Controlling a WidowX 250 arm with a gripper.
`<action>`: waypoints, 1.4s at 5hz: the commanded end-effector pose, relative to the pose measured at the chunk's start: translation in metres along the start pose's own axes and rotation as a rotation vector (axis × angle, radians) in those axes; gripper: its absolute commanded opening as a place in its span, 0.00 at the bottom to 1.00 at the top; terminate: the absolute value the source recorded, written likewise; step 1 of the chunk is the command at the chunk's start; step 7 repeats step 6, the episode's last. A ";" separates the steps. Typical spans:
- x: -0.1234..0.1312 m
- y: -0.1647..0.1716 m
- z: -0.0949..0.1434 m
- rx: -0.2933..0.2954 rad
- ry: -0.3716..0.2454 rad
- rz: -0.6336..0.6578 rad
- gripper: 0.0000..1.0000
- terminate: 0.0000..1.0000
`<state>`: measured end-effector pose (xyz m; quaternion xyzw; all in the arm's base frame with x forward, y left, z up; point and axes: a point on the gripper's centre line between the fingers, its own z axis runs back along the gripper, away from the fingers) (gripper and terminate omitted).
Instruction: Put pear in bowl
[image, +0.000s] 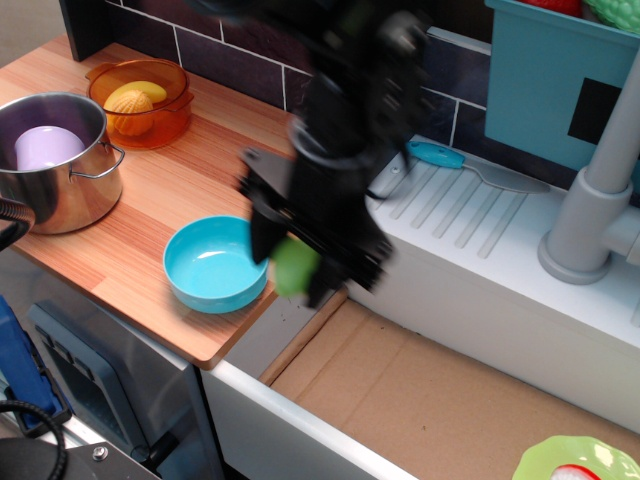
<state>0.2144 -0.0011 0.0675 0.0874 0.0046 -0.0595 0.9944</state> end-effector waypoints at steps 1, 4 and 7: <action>0.003 0.034 0.014 -0.005 -0.074 -0.074 0.00 0.00; 0.001 0.060 -0.017 -0.059 -0.130 -0.123 1.00 0.00; 0.001 0.060 -0.017 -0.059 -0.130 -0.123 1.00 1.00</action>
